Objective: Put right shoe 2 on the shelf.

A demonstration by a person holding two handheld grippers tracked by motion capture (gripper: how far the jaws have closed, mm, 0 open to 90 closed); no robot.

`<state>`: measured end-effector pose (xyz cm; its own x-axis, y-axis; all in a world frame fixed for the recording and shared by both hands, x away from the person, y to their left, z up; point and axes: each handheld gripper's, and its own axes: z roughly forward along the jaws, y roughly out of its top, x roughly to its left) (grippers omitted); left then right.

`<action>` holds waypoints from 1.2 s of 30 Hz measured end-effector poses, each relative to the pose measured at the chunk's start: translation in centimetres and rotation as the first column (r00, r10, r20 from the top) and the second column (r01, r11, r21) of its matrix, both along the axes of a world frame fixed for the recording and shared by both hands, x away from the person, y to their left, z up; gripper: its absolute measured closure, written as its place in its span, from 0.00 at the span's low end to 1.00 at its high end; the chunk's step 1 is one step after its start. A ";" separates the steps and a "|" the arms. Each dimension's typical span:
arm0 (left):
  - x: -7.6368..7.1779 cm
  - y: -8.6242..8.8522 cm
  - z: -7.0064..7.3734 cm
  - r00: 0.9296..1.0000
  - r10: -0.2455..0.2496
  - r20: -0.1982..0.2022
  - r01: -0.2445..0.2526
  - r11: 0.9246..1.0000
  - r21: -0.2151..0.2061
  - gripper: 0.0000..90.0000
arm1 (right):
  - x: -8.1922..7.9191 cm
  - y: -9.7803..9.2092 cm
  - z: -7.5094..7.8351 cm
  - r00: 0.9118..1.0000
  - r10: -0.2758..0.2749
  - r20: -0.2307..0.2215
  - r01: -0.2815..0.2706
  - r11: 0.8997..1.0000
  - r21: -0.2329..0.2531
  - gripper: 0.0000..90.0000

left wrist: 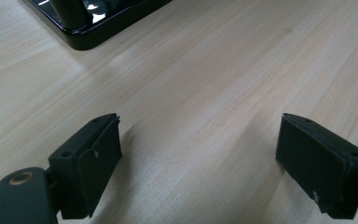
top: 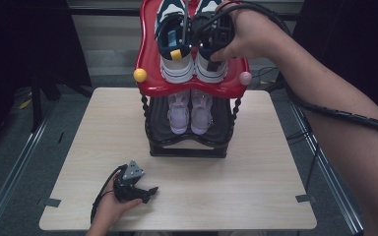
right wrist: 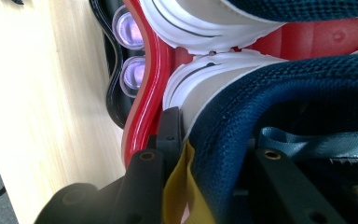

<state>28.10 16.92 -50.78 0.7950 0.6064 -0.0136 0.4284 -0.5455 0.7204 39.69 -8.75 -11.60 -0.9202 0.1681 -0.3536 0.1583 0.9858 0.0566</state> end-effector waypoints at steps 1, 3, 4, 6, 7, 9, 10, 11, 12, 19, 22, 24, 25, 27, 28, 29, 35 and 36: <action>0.0 0.0 0.0 1.000 0.000 0.000 0.000 1.000 0.000 0.15 | 0.0 0.0 0.0 1.000 0.009 0.003 -0.009 1.000 -0.004 0.81; 0.0 0.0 0.0 1.000 0.002 0.001 -0.002 1.000 0.003 0.15 | -0.1 0.0 0.0 1.000 0.006 0.003 -0.006 1.000 -0.011 0.81; 0.0 0.0 0.0 1.000 0.002 0.001 -0.002 1.000 0.002 0.15 | 0.0 0.0 -0.1 1.000 0.006 0.002 -0.006 1.000 -0.007 0.81; 0.0 0.0 0.0 1.000 0.003 0.000 -0.003 1.000 0.001 0.15 | 0.0 0.0 0.0 1.000 0.011 0.002 -0.011 1.000 -0.006 0.81; 0.0 0.0 0.0 1.000 0.002 0.001 -0.002 1.000 -0.003 0.15 | 0.0 -0.1 0.0 1.000 0.000 0.003 0.000 1.000 -0.003 0.80; 0.0 0.0 0.0 1.000 0.004 -0.001 -0.004 1.000 -0.005 0.15 | 0.0 -0.2 -0.1 1.000 -0.002 0.003 0.002 1.000 0.000 0.79; 0.0 0.0 0.0 1.000 0.005 -0.001 -0.005 1.000 -0.003 0.15 | 0.0 -0.2 0.0 1.000 -0.012 0.006 0.012 1.000 0.008 0.78; 0.0 0.0 0.0 1.000 0.006 -0.001 -0.006 1.000 -0.004 0.15 | -0.1 -0.3 0.1 1.000 -0.010 0.008 0.010 1.000 0.016 0.74; 0.0 0.0 0.0 1.000 0.006 -0.001 -0.006 1.000 -0.003 0.15 | -0.1 -0.4 0.1 1.000 -0.011 0.011 0.011 1.000 0.026 0.72; 0.0 0.0 0.0 1.000 0.006 0.000 -0.006 1.000 -0.004 0.15 | -0.3 -0.9 0.4 1.000 -0.023 -0.001 0.023 0.998 0.063 0.64; 0.0 0.0 0.0 1.000 0.002 0.000 -0.002 1.000 0.002 0.15 | -0.3 -0.9 0.5 1.000 -0.022 0.009 0.021 0.997 0.068 0.57; 0.0 0.0 0.0 1.000 0.002 -0.001 -0.002 1.000 0.003 0.15 | -0.4 -0.9 0.5 0.999 -0.033 0.013 0.032 0.996 0.083 0.53; 0.0 0.0 0.0 1.000 0.001 0.000 -0.001 1.000 -0.001 0.15 | -0.5 -0.9 0.5 1.000 -0.028 0.010 0.027 0.996 0.090 0.51; 0.0 0.0 0.0 1.000 0.002 0.000 -0.002 1.000 0.003 0.15 | -0.6 -1.0 0.7 0.999 -0.037 0.009 0.036 0.993 0.112 0.44; 0.0 0.0 0.0 1.000 0.002 0.000 -0.002 1.000 0.003 0.15 | -0.7 -1.0 0.9 0.999 -0.047 0.005 0.046 0.992 0.119 0.43; 0.0 0.0 0.0 1.000 0.003 0.000 -0.003 1.000 0.002 0.15 | -0.8 -1.0 1.0 0.999 -0.047 0.006 0.046 0.991 0.128 0.42; 0.0 0.0 0.0 1.000 0.002 0.000 -0.002 1.000 0.002 0.15 | -1.2 -1.5 1.8 0.997 -0.075 -0.022 0.078 0.982 0.171 0.34; 0.0 0.0 0.0 1.000 0.002 0.000 -0.002 1.000 0.002 0.15 | -1.3 -1.6 2.0 0.997 -0.078 -0.030 0.082 0.980 0.180 0.32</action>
